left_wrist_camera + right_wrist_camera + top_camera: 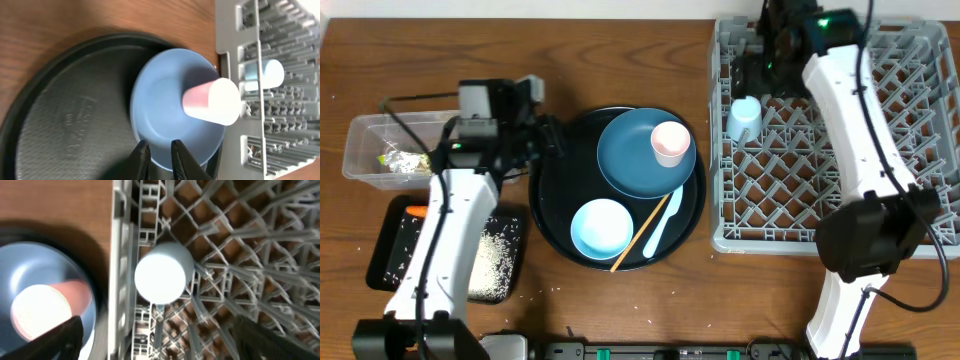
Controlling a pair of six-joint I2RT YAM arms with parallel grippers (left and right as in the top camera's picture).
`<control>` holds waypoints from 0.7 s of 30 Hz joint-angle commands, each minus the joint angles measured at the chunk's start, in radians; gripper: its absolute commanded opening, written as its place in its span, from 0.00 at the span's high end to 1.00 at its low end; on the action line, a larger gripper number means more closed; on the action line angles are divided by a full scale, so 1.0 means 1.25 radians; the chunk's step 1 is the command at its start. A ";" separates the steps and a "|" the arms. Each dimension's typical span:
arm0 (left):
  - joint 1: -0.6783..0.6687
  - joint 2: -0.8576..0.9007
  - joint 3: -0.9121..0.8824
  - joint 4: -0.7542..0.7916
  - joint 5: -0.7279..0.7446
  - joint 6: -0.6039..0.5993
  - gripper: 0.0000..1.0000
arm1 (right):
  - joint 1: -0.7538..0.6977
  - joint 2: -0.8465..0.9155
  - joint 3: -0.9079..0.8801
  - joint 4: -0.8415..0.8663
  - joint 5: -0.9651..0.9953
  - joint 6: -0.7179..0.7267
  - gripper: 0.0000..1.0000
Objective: Sort waste into correct bins and load items into the dishwasher rack
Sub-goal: 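Reach the left gripper to the pink cup on the blue plate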
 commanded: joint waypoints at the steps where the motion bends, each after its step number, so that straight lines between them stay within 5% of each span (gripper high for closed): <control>1: -0.075 -0.016 0.041 -0.008 -0.118 0.002 0.83 | -0.016 -0.006 0.089 -0.054 -0.022 -0.006 0.09; 5: -0.179 -0.016 0.061 0.001 -0.256 -0.029 0.83 | -0.043 -0.006 0.154 -0.113 -0.085 -0.014 0.01; 11: -0.277 -0.007 0.063 0.064 -0.352 -0.055 0.77 | -0.069 -0.006 0.162 -0.174 -0.090 -0.048 0.01; 21: -0.296 0.104 0.063 0.159 -0.354 -0.100 0.69 | -0.100 -0.006 0.162 -0.229 -0.090 -0.049 0.01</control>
